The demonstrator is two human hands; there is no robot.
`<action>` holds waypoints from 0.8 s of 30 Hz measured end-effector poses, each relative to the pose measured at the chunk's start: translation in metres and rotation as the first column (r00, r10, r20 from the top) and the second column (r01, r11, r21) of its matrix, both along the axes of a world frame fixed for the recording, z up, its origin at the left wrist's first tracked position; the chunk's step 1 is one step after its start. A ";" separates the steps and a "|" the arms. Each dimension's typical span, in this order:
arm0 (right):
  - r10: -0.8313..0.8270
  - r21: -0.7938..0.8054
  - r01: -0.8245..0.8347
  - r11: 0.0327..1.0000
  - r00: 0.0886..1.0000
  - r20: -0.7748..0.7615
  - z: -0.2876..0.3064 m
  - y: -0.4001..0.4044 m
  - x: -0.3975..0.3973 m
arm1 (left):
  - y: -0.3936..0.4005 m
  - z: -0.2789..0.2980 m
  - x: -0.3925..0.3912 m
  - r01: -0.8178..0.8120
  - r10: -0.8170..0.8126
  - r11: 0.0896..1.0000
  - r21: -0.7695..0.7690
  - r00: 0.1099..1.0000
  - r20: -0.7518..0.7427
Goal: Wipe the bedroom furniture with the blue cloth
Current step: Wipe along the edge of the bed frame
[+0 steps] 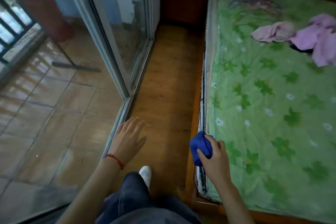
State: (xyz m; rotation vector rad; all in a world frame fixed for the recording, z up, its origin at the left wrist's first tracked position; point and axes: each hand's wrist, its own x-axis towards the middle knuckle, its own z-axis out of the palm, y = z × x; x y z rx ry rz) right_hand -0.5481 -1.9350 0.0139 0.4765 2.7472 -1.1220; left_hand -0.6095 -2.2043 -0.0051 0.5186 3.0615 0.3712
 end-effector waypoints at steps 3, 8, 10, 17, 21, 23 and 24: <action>-0.076 -0.002 0.076 0.997 0.997 -0.009 0.003 -0.010 -0.020 | -0.011 0.005 -0.039 0.055 -0.055 0.999 0.002 0.998 -0.004; -0.156 0.019 0.156 0.988 0.987 -0.030 0.007 -0.018 -0.060 | -0.021 0.000 -0.091 0.114 -0.115 0.993 0.011 0.992 0.052; -0.181 0.019 0.182 0.983 0.982 -0.045 0.008 -0.016 -0.078 | -0.021 -0.003 -0.109 0.133 -0.134 0.991 0.011 0.989 0.062; -0.179 0.049 0.183 0.982 0.981 -0.077 0.000 0.006 -0.172 | 0.002 -0.013 -0.200 0.161 -0.161 0.987 0.016 0.984 0.071; -0.166 0.038 0.170 0.985 0.982 -0.093 -0.004 0.033 -0.246 | 0.024 -0.019 -0.272 0.127 -0.128 0.992 0.025 0.988 0.087; -0.142 0.037 0.145 0.989 0.987 -0.079 -0.001 0.048 -0.286 | 0.039 -0.014 -0.308 0.127 -0.129 0.991 0.031 0.989 0.072; -0.133 0.038 0.136 0.990 0.989 -0.067 0.001 0.055 -0.305 | 0.046 -0.010 -0.325 0.128 -0.130 0.991 0.037 0.990 0.054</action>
